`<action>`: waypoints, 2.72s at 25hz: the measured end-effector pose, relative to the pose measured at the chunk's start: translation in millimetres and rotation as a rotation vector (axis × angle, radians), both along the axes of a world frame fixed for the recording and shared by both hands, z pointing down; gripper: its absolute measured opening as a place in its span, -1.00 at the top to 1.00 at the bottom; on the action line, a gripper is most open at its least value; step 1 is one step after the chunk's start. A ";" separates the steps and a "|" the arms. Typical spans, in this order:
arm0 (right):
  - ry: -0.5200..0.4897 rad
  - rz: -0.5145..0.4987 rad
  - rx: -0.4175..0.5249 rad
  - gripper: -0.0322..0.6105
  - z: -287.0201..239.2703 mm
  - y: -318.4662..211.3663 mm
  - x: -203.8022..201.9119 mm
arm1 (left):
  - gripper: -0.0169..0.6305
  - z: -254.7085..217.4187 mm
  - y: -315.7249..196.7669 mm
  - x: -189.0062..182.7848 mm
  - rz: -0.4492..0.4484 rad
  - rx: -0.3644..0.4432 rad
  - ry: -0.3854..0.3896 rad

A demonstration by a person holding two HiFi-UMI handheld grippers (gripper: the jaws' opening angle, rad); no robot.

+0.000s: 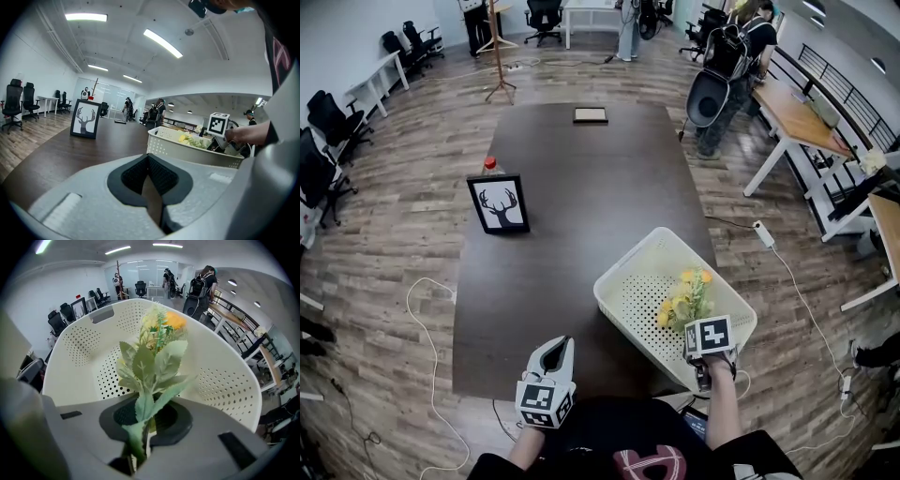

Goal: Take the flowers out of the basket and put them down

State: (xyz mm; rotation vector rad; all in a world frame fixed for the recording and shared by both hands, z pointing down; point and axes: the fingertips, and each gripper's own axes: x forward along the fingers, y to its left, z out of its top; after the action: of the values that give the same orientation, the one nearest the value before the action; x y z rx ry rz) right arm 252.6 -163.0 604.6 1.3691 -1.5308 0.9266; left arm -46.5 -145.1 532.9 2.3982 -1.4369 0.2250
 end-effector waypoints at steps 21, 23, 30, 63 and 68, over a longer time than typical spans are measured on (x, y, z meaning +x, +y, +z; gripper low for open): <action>-0.099 0.039 0.322 0.74 -57.0 -4.9 -12.2 | 0.92 -6.6 10.8 0.8 0.005 0.021 0.006; -0.107 0.043 0.368 0.74 -66.6 -5.9 -12.9 | 0.92 -7.6 12.4 1.2 0.006 0.023 0.005; -0.088 0.056 0.502 0.74 -95.1 -4.7 -8.4 | 0.92 -9.0 16.4 1.0 0.000 0.029 0.007; -0.197 -0.064 0.760 0.74 -164.6 13.2 -66.3 | 0.92 -18.2 37.4 -10.4 -0.048 0.040 0.023; -0.240 -0.083 0.790 0.74 -178.6 15.3 -79.5 | 0.93 -21.1 42.2 -13.6 -0.055 0.048 0.019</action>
State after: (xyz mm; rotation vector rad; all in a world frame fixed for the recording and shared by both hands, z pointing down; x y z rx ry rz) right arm 173.1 -147.7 426.0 1.7446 -2.2596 0.4394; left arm -60.2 -102.9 511.8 2.3887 -1.5135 0.1548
